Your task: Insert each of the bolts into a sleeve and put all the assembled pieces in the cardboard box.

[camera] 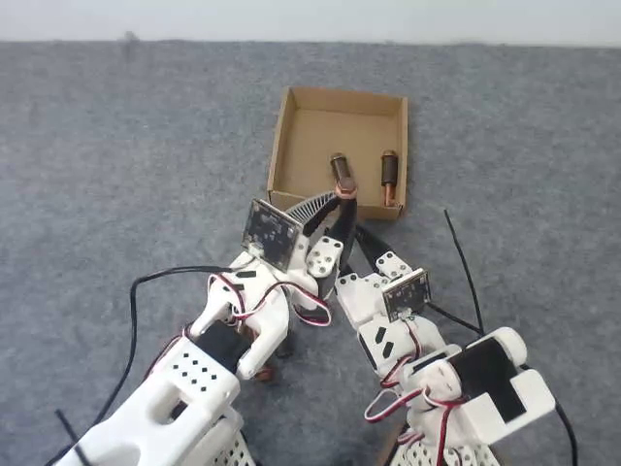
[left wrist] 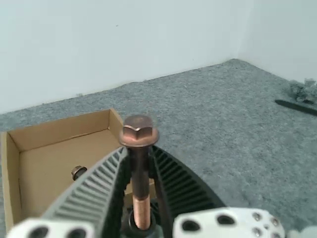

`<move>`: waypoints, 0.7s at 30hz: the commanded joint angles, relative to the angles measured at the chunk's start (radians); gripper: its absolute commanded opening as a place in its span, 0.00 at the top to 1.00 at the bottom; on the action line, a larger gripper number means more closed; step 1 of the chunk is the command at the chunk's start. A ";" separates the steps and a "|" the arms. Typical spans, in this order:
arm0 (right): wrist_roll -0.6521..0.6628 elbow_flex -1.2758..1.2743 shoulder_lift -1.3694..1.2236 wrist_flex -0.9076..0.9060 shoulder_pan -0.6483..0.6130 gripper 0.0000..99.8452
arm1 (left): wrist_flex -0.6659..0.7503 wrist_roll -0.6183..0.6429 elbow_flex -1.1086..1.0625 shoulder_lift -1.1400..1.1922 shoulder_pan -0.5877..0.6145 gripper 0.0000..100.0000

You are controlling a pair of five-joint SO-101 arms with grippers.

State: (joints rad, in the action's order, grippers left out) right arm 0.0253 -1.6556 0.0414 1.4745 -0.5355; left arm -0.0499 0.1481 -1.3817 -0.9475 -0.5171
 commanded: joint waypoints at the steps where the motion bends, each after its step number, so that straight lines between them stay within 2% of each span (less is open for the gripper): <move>1: 0.015 -0.021 0.024 0.005 0.016 0.99 | 0.002 -0.071 -0.054 -0.002 -0.003 0.99; 6: 0.017 -0.021 0.025 -0.039 0.010 0.99 | 0.002 -0.086 -0.058 -0.003 0.002 0.99; 10: 0.017 -0.021 0.025 -0.039 0.010 0.99 | 0.000 -0.147 -0.059 -0.003 0.002 0.99; 21: 0.018 -0.021 0.025 -0.041 0.016 0.99 | 0.000 -0.149 -0.059 -0.003 0.002 0.99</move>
State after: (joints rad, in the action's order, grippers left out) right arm 0.0222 -1.6556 0.0476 1.4346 -0.5355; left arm -0.0652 0.0161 -1.4615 -0.9383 -0.5171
